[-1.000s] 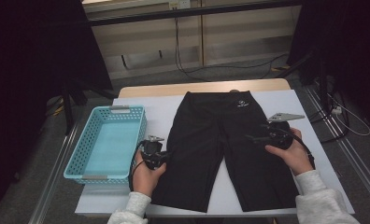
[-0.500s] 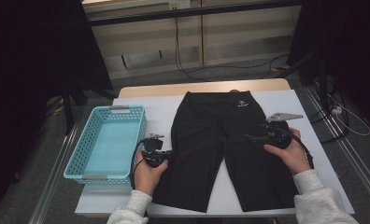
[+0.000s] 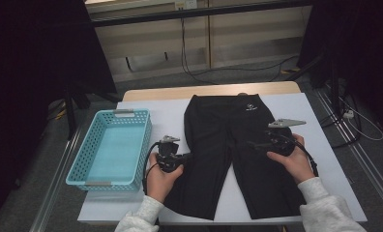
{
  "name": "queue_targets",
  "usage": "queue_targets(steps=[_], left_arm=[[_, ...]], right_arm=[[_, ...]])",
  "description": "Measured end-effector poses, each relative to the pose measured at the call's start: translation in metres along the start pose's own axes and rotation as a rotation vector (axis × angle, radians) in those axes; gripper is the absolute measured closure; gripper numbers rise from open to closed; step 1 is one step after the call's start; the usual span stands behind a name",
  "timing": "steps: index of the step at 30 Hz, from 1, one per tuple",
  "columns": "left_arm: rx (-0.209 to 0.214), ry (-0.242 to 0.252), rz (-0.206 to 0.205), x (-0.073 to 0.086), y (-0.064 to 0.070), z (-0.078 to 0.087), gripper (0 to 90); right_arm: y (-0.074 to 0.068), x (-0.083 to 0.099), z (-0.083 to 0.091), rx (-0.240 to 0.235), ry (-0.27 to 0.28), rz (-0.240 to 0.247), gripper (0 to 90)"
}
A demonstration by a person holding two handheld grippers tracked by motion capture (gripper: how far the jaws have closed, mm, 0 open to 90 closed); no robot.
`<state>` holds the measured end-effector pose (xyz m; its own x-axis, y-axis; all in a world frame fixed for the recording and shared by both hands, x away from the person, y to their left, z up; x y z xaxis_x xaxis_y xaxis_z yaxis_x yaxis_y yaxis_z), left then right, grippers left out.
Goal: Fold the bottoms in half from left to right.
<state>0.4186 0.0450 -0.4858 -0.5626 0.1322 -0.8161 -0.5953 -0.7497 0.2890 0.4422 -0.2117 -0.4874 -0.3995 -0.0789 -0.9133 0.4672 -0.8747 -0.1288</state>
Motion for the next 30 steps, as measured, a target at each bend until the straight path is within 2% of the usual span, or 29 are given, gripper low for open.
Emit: queue_targets(steps=[9, 14, 20, 23, 30], left_arm=[[0.036, 0.015, -0.048, 0.002, 0.024, -0.007, 89.1], [0.062, 0.022, -0.06, 0.004, 0.036, -0.011, 89.1], [0.08, 0.026, -0.061, 0.007, 0.041, -0.014, 89.1], [0.085, 0.015, -0.077, 0.009, 0.041, -0.015, 89.0], [0.084, 0.024, -0.068, 0.01, 0.039, -0.015, 88.9]], right_arm=[[-0.018, -0.001, -0.005, -0.032, 0.003, 0.013, 15.9], [-0.025, -0.005, -0.009, -0.039, 0.02, 0.016, 15.9], [-0.035, -0.007, -0.019, -0.057, 0.026, 0.028, 15.9], [-0.042, -0.008, -0.026, -0.068, 0.018, 0.039, 15.9], [-0.061, -0.011, -0.044, -0.109, 0.0, 0.069, 16.0]])
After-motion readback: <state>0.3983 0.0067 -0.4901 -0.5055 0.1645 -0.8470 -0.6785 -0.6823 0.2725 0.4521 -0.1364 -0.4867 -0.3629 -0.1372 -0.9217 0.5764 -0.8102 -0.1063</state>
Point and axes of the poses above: each handheld gripper's, and its own axes: z roughly backward along the jaws, x roughly out of its underside, y roughly to its right, the point moved 9 cm from there along -z, roughly forward along the jaws, and after that the axes turned 13 degrees about y, right-handed, at the moved point
